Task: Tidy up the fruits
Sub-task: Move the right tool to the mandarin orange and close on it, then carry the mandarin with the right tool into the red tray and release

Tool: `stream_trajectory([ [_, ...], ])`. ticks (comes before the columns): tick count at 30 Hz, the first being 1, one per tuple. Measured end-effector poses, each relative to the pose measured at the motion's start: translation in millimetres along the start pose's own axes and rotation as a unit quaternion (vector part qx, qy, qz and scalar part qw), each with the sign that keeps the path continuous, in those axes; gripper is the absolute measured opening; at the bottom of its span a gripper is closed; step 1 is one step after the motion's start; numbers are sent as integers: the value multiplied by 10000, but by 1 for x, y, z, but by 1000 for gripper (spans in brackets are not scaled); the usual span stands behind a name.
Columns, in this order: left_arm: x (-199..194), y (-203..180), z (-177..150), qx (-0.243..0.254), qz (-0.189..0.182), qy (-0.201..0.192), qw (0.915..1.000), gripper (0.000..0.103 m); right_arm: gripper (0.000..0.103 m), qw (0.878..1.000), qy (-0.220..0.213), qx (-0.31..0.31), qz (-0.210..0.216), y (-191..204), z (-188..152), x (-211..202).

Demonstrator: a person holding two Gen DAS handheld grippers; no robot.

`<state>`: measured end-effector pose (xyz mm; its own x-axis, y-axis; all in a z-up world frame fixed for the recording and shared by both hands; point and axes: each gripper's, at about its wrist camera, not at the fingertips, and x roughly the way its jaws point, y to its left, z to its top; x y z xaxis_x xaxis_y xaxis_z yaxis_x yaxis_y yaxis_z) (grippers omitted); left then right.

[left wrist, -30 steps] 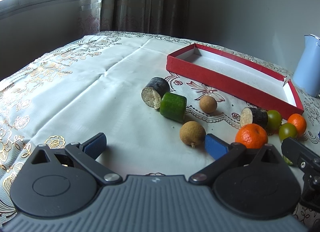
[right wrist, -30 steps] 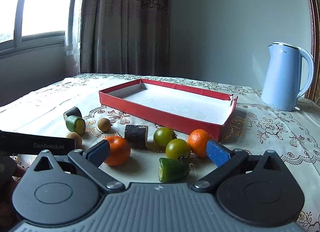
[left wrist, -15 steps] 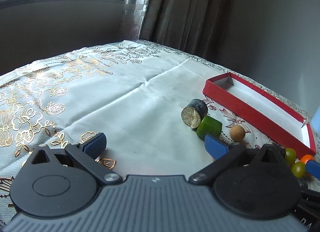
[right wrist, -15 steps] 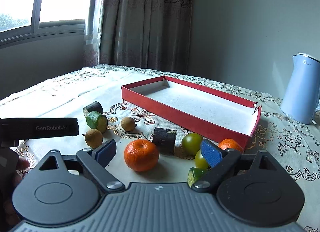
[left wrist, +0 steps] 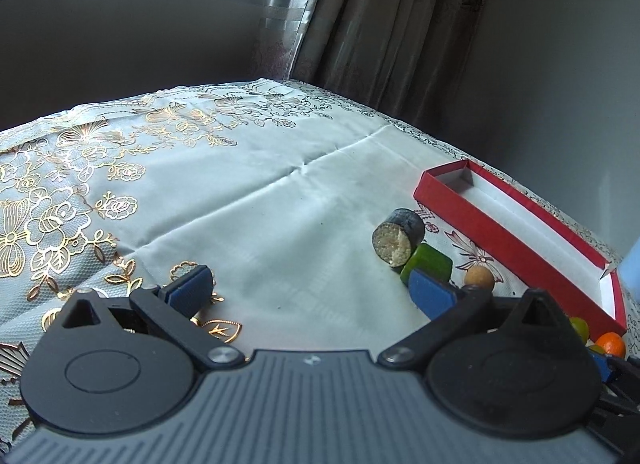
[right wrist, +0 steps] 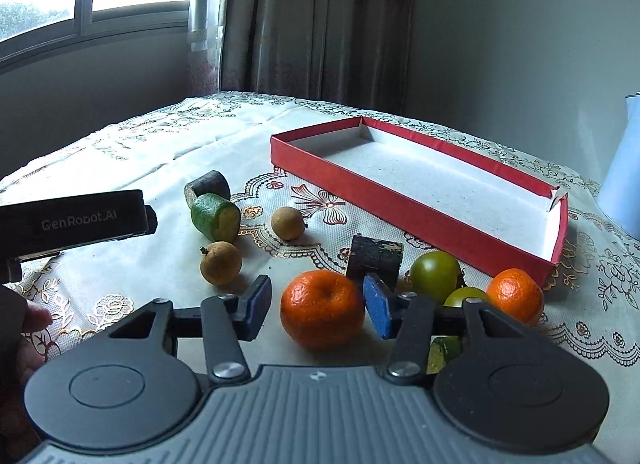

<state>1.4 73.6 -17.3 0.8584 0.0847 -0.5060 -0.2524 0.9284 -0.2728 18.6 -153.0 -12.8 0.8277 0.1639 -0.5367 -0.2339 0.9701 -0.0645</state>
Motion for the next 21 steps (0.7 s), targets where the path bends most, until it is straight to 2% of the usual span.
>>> stream_trajectory([
  [10,2,0,0,-2,-27,40,10000,103,44,9999,-21,90,-58,-1,0,0],
  [15,2,0,0,3,-27,45,10000,103,47,9998,-9,170,-60,-3,-1,1],
  [21,2,0,0,-23,-46,38,10000,103,44,9997,60,230,28,-4,-2,3],
])
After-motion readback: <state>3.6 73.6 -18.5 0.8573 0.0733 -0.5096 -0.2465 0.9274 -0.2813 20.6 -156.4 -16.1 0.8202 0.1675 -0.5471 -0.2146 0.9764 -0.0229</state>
